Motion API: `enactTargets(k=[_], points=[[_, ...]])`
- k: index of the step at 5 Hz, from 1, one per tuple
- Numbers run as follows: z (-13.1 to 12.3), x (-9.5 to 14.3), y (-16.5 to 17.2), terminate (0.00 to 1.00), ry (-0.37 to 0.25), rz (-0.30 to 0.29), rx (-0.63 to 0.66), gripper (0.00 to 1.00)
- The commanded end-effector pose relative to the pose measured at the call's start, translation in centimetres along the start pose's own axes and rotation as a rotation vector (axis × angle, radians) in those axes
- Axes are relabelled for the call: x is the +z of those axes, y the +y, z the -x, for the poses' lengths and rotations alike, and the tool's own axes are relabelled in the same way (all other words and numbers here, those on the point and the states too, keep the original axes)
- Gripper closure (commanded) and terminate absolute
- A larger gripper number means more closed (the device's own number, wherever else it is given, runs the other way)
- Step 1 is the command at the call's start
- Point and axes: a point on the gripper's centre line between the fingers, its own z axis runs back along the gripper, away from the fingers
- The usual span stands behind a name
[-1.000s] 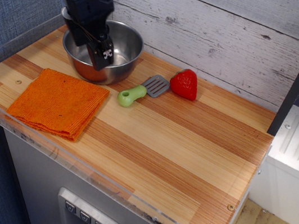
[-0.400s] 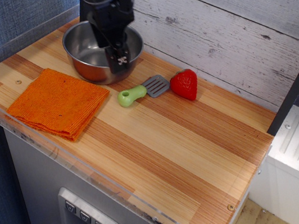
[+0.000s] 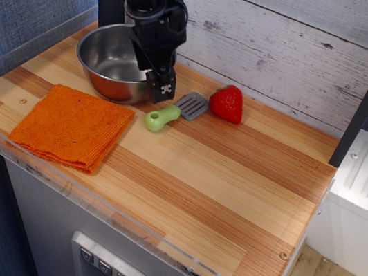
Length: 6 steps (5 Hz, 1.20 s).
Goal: Place the pot to the right of the spatula.
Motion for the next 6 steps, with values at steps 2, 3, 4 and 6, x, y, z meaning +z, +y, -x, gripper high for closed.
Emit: enactTargets(k=[2,3,4,6], points=[[-0.06,-0.05,0.1,0.0,0.034,-0.029,0.012,0.0],[-0.04,0.22,0.02,0.0,0.022,-0.046,0.026,1.0],[0.05,0.22,-0.25,0.0,0.019,-0.036,0.028,1.0],[0.07,0.64,-0.3,0.0,0.012,-0.029,0.036,1.0]])
